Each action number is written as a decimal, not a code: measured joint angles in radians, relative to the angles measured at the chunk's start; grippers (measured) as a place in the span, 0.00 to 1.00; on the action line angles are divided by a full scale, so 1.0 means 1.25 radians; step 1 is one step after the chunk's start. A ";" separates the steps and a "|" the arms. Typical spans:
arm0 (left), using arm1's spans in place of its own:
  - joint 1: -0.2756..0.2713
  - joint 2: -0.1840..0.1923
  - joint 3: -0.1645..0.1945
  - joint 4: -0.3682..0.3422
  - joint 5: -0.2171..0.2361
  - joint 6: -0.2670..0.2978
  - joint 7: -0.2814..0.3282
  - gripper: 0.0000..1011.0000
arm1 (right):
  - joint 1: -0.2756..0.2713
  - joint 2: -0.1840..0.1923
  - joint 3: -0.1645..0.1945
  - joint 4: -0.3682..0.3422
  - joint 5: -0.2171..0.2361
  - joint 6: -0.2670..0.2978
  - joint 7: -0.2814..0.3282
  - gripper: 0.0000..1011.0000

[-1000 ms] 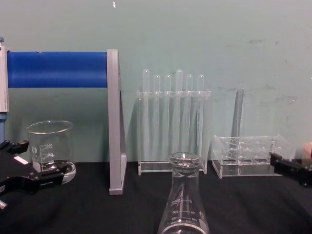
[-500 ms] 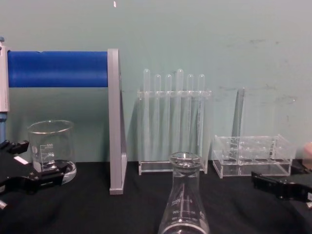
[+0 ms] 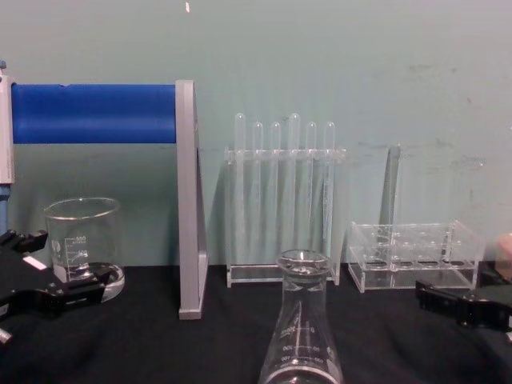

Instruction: Grasp the erlenmeyer flask with one hand, shake it three times, then place it back.

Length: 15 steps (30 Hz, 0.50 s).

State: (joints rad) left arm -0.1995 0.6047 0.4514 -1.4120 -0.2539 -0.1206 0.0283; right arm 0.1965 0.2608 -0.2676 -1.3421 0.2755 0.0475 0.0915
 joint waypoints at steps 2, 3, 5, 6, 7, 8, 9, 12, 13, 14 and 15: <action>0.000 0.000 0.000 0.000 0.000 0.000 0.000 0.99 | -0.001 0.000 0.000 -0.001 0.000 0.000 0.000 0.99; 0.000 0.000 0.000 0.000 0.000 0.000 0.000 0.99 | -0.001 0.000 0.000 -0.001 0.000 0.000 -0.001 0.99; 0.000 0.000 0.000 0.000 0.000 0.000 0.000 0.99 | -0.001 0.000 0.000 -0.001 0.001 0.000 -0.001 0.99; 0.000 0.000 0.000 0.000 0.000 0.000 0.000 0.99 | -0.001 0.001 0.000 -0.001 0.001 0.000 -0.001 0.99; 0.000 0.000 0.000 0.000 0.000 0.000 0.000 0.99 | -0.001 0.001 0.001 -0.002 0.001 0.000 -0.001 0.99; 0.000 0.000 0.000 0.000 0.000 0.000 0.000 0.99 | -0.001 0.001 0.001 -0.002 0.001 0.000 -0.001 0.99; 0.000 0.000 0.000 0.000 0.000 0.000 0.000 0.99 | -0.001 0.001 0.001 -0.002 0.001 0.000 -0.001 0.99; 0.000 0.000 0.000 0.000 0.000 0.000 0.000 0.99 | -0.002 0.001 0.001 -0.002 0.001 0.000 -0.001 0.99; 0.000 0.000 0.000 0.000 0.000 0.000 0.000 0.99 | -0.002 0.001 0.001 -0.002 0.001 -0.001 -0.001 0.99; 0.000 0.000 0.000 0.000 0.000 0.000 0.000 0.99 | -0.002 0.001 0.001 -0.002 0.001 -0.001 -0.002 0.99; 0.000 0.000 0.000 0.000 0.000 0.000 0.000 0.99 | -0.002 0.001 0.001 -0.002 0.001 -0.001 -0.002 0.99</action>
State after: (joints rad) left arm -0.1995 0.6047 0.4514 -1.4120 -0.2539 -0.1206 0.0283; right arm 0.1943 0.2622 -0.2664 -1.3451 0.2771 0.0467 0.0896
